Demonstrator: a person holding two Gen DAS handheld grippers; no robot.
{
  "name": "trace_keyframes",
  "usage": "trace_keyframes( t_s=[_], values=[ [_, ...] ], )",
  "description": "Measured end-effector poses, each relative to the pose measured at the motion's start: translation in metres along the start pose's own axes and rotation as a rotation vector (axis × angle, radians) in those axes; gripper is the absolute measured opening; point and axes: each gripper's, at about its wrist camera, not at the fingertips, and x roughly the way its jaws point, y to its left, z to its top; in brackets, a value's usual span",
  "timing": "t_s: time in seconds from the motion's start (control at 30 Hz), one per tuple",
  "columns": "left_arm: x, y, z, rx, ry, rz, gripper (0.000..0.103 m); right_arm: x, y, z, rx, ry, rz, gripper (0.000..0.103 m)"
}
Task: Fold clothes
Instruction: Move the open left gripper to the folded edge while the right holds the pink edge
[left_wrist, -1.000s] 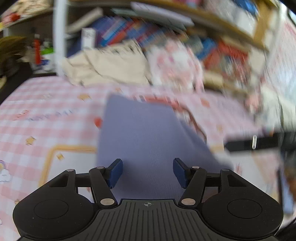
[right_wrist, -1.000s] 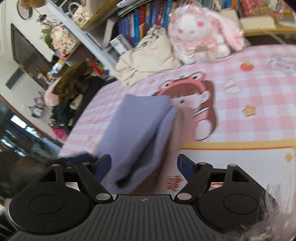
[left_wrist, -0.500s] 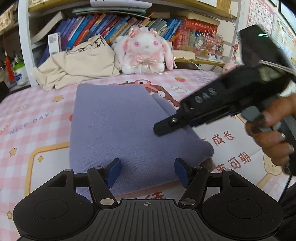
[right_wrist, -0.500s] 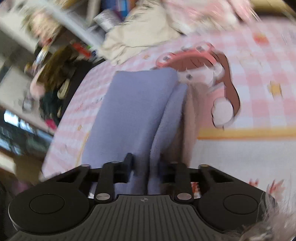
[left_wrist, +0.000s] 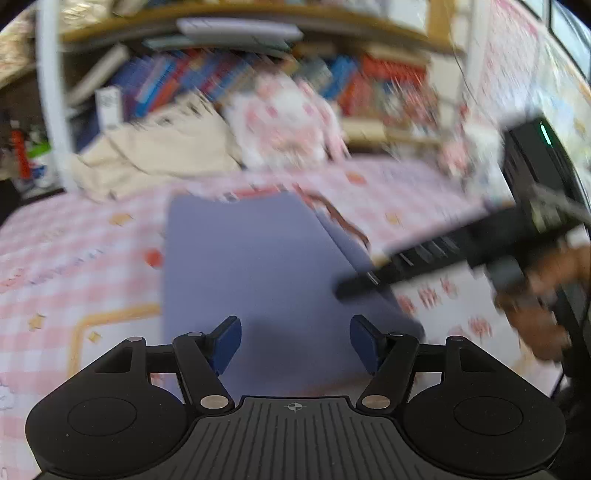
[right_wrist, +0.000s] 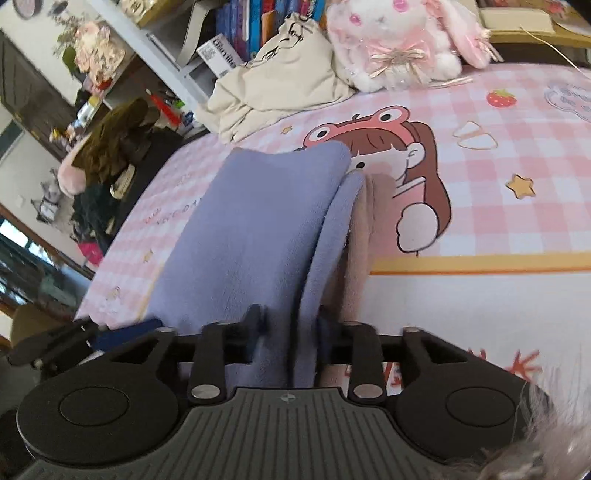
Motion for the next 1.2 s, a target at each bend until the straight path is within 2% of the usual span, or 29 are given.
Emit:
trace_keyframes(
  t_s=[0.07,0.13,0.17,0.23,0.37,0.47,0.53,0.6,0.67,0.7,0.73,0.8,0.87,0.93,0.97,1.0,1.03,1.17,1.2],
  values=[
    [-0.007,0.015,0.004,-0.074,-0.033,0.022,0.067,-0.004,-0.001,-0.001,0.031,0.028,0.035,0.049],
    [-0.004,0.028,0.004,-0.132,-0.024,0.036,0.067,-0.005,0.000,-0.001,0.048,0.071,0.048,0.047],
    [-0.002,0.034,0.005,-0.156,-0.018,0.043,0.066,-0.003,0.001,0.000,0.049,0.085,0.037,0.042],
    [0.006,0.037,0.002,-0.153,0.016,0.051,0.066,-0.007,0.005,0.001,0.031,0.082,0.019,0.018],
    [0.020,0.039,-0.005,-0.146,0.066,0.076,0.066,-0.022,0.005,-0.001,0.041,0.031,0.100,0.016],
    [0.021,0.039,-0.008,-0.147,0.063,0.064,0.066,-0.004,-0.009,-0.006,0.126,0.131,0.036,0.016],
    [0.021,0.038,-0.007,-0.129,0.068,0.067,0.066,-0.001,-0.013,-0.006,0.158,0.137,0.038,0.016],
    [0.020,0.037,-0.007,-0.115,0.070,0.071,0.066,-0.005,-0.005,-0.003,0.112,0.118,0.024,0.020],
    [0.020,0.036,-0.007,-0.111,0.070,0.070,0.066,-0.009,0.001,0.001,0.079,0.080,0.012,0.032],
    [0.020,0.037,-0.007,-0.110,0.070,0.069,0.066,-0.011,0.003,0.004,0.075,0.055,0.013,0.045],
    [0.020,0.037,-0.007,-0.109,0.070,0.068,0.066,-0.012,0.004,0.007,0.072,0.031,0.013,0.049],
    [0.021,0.037,-0.007,-0.108,0.071,0.067,0.066,-0.008,0.005,0.016,0.083,-0.001,0.015,0.052],
    [0.021,0.038,-0.008,-0.106,0.071,0.064,0.067,0.002,0.002,0.027,0.096,-0.014,-0.018,0.052],
    [0.021,0.038,-0.008,-0.103,0.069,0.060,0.067,0.011,-0.003,0.032,0.124,-0.027,-0.056,0.049],
    [0.021,0.038,-0.009,-0.103,0.067,0.060,0.067,0.013,-0.002,0.033,0.119,-0.032,-0.061,0.043],
    [0.021,0.038,-0.009,-0.103,0.065,0.059,0.067,0.014,0.000,0.034,0.104,-0.036,-0.067,0.024],
    [0.021,0.039,-0.010,-0.104,0.064,0.059,0.068,0.013,0.006,0.033,0.059,-0.047,-0.066,0.015],
    [0.021,0.042,-0.011,-0.118,0.069,0.061,0.068,-0.008,0.042,0.015,-0.251,-0.152,-0.074,0.013],
    [0.021,0.043,-0.012,-0.123,0.071,0.059,0.068,-0.008,0.044,0.011,-0.275,-0.152,-0.096,0.013]
  ],
)
